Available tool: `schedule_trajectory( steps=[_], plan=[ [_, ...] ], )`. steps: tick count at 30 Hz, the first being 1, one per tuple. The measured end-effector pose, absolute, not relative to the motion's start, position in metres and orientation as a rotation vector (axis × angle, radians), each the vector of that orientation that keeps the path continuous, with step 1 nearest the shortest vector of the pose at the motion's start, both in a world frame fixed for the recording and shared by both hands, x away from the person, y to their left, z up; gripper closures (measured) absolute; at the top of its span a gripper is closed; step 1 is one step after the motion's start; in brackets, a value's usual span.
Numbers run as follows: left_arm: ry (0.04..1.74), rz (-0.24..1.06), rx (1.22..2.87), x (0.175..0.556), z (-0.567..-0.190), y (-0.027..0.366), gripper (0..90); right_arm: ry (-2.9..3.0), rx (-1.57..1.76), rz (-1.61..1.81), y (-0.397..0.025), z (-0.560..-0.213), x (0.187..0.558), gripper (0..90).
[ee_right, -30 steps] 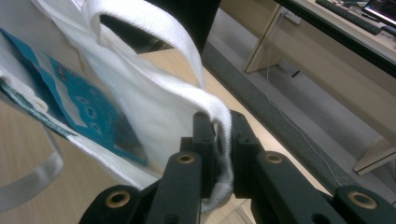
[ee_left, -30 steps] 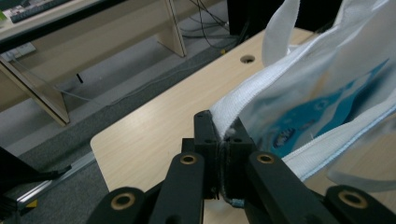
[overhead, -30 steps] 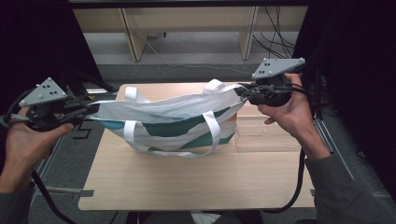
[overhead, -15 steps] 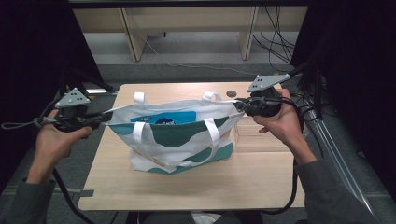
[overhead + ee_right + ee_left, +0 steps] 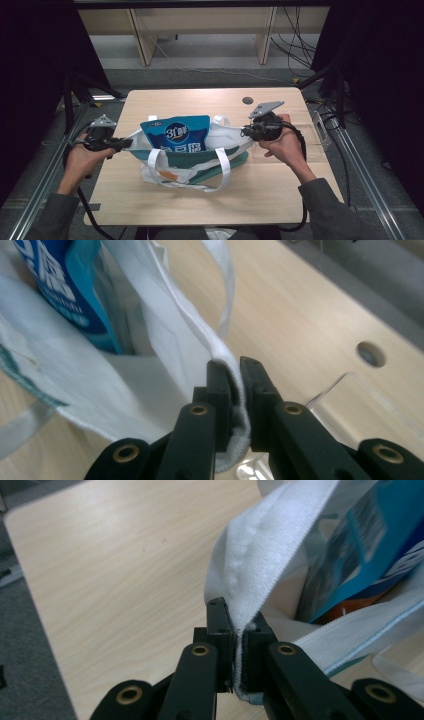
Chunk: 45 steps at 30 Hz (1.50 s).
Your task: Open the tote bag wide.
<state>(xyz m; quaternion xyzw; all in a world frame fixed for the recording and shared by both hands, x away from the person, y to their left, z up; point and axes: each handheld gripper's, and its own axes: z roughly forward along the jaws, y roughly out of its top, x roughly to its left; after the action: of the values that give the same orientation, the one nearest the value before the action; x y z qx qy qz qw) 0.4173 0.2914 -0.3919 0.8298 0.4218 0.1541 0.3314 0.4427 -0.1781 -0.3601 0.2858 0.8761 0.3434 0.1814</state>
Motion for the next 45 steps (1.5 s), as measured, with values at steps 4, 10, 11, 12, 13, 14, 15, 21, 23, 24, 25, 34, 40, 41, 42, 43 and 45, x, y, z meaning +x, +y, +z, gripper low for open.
schedule_trajectory(
  steps=[4, 10, 11, 12, 13, 14, 15, 21, 23, 24, 25, 34, 40, 41, 42, 43, 45],
  plan=[
    [1.124, 0.363, 2.251, 0.424, -0.424, 0.284, 85.7, 2.492, 0.808, 0.941, -0.177, -0.388, 0.439, 84.0],
    [1.178, 0.261, 2.306, 0.436, -0.465, 0.279, 85.6, 2.513, 0.847, 0.847, -0.172, -0.424, 0.432, 84.1],
    [1.182, 0.267, 2.316, 0.438, -0.470, 0.278, 85.6, 2.509, 0.827, 0.795, -0.168, -0.431, 0.431, 84.2],
    [1.192, 0.261, 2.305, 0.438, -0.474, 0.276, 85.6, 2.519, 0.796, 0.740, -0.166, -0.436, 0.431, 84.3],
    [1.196, 0.253, 2.324, 0.439, -0.477, 0.275, 85.6, 2.543, 0.779, 0.695, -0.163, -0.443, 0.432, 84.5],
    [1.194, 0.274, 2.301, 0.438, -0.483, 0.273, 85.6, 2.555, 0.765, 0.651, -0.160, -0.449, 0.432, 84.7],
    [1.184, 0.259, 2.332, 0.438, -0.483, 0.273, 85.4, 2.565, 0.762, 0.631, -0.159, -0.454, 0.433, 84.9],
    [1.176, 0.308, 2.316, 0.437, -0.478, 0.278, 72.4, 2.581, 0.766, 0.582, -0.155, -0.463, 0.433, 84.5],
    [1.166, 0.360, 2.343, 0.435, -0.469, 0.281, 59.9, 2.569, 0.810, 0.630, -0.159, -0.457, 0.434, 78.9],
    [1.145, 0.403, 2.337, 0.434, -0.464, 0.282, 52.8, 2.549, 0.863, 0.677, -0.161, -0.453, 0.434, 71.7],
    [1.127, 0.422, 2.328, 0.432, -0.460, 0.283, 46.6, 2.510, 0.891, 0.720, -0.165, -0.443, 0.433, 62.9],
    [1.013, 0.433, 2.255, 0.441, -0.417, 0.264, 30.4, 2.471, 0.784, 1.195, -0.151, -0.383, 0.397, 46.4],
    [0.970, 0.331, 2.286, 0.466, -0.418, 0.254, 41.5, 2.684, 0.650, 1.185, -0.109, -0.406, 0.380, 42.4],
    [0.958, 0.313, 2.296, 0.470, -0.421, 0.252, 45.9, 2.710, 0.614, 1.144, -0.104, -0.411, 0.379, 45.4],
    [0.926, 0.299, 2.296, 0.474, -0.424, 0.251, 59.9, 2.723, 0.604, 1.111, -0.100, -0.416, 0.377, 51.4],
    [0.951, 0.280, 2.257, 0.478, -0.427, 0.249, 69.7, 2.756, 0.564, 1.069, -0.097, -0.421, 0.376, 60.6],
    [0.975, 0.265, 2.273, 0.485, -0.431, 0.248, 82.7, 2.821, 0.488, 0.983, -0.095, -0.432, 0.375, 75.0]
  ],
)
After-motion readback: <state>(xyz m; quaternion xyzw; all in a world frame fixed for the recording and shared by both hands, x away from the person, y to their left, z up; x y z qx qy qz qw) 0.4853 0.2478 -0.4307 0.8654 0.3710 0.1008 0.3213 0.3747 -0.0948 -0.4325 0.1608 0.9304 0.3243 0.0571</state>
